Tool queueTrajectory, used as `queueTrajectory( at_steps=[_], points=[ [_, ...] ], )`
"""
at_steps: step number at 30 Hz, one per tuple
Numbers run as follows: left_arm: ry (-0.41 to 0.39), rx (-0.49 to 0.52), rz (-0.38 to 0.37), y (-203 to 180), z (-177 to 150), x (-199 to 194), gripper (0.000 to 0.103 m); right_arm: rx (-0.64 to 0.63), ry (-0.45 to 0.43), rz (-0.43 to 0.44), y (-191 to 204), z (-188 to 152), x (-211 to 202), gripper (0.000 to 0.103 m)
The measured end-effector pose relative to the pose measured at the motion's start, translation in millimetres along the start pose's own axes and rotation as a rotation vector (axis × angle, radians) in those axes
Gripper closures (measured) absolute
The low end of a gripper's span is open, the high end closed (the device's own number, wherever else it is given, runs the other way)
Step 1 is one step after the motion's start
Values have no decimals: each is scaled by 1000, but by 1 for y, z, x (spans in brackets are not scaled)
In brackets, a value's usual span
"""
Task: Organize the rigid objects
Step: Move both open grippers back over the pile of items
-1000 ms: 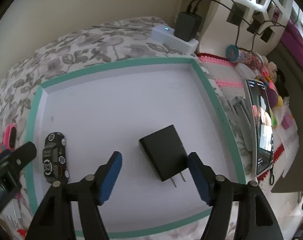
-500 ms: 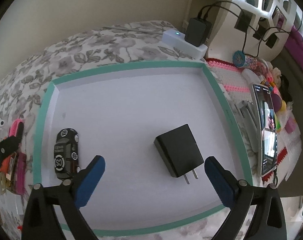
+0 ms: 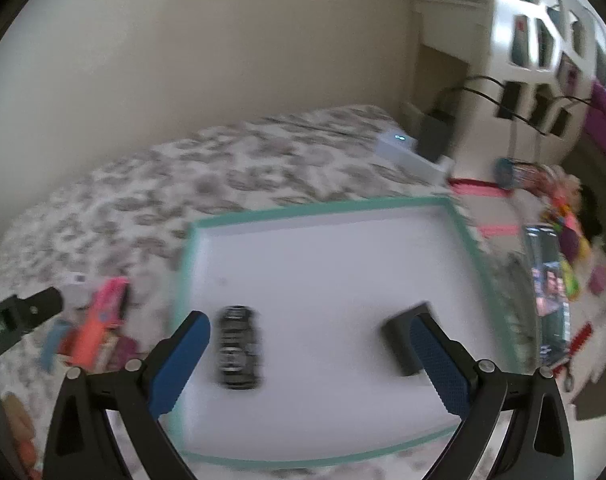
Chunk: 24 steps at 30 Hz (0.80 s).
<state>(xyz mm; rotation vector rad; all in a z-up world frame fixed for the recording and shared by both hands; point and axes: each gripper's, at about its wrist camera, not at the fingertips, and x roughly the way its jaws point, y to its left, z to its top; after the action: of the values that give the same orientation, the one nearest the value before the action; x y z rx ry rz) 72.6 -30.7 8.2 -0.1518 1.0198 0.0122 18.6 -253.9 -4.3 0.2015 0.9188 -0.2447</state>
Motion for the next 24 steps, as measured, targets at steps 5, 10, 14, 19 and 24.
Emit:
queueTrajectory(
  at_steps=[5, 10, 14, 19, 24],
  points=[
    [6, 8, 51, 23, -5, -10, 2, -95, 28, 104, 39, -4, 2, 2],
    [58, -20, 87, 49, -16, -5, 2, -163, 82, 201, 70, -14, 6, 2],
    [132, -49, 141, 72, -29, 10, 2, -220, 151, 256, 91, -26, 13, 2],
    [208, -60, 191, 88, -43, 28, 3, -283, 238, 286, 114, -41, 26, 2],
    [206, -123, 214, 103, -44, 31, 3, -327, 306, 304, 128, -54, 35, 2]
  ],
)
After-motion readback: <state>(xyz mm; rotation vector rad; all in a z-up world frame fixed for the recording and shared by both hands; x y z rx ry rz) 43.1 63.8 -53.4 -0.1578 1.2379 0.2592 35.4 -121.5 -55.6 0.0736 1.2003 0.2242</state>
